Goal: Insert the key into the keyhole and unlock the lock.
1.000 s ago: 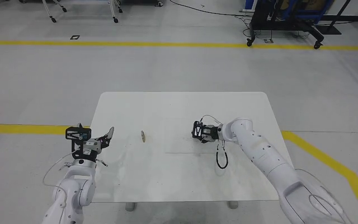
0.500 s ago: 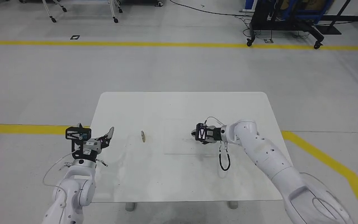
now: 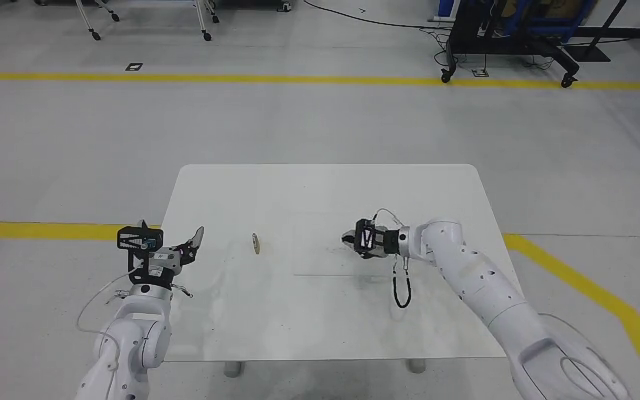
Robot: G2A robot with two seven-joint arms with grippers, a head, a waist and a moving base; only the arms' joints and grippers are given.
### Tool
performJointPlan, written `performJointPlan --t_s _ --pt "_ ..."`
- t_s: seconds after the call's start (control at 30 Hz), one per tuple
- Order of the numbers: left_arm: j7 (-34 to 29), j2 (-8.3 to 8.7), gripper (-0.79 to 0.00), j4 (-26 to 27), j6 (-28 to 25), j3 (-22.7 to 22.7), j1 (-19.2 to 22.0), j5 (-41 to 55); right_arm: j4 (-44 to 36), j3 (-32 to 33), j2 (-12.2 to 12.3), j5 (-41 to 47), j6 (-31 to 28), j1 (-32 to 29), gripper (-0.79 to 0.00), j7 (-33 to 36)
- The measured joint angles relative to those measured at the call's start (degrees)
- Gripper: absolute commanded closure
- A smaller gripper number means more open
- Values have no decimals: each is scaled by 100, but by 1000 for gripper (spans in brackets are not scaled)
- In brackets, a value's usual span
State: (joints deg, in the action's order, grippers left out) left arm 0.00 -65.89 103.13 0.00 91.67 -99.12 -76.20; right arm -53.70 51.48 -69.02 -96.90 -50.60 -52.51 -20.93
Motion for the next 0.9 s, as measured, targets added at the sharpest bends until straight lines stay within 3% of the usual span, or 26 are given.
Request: performJointPlan --t_s 0.4,0.57,0.8,0.9 --pt "0 0 -785 0 0 0 0 0 -711 538 436 603 -747 -545 0 -2593" --pt "0 0 -785 0 0 0 0 0 -1351 508 769 1296 -740 -842 0 -2533" --pt "75 -7 -785 22 0 1 2 74 -1368 504 786 1321 -740 -853 0 -2537" --pt "187 -23 -785 76 -517 36 -10 808 -1369 504 786 1322 -740 -854 0 -2537"
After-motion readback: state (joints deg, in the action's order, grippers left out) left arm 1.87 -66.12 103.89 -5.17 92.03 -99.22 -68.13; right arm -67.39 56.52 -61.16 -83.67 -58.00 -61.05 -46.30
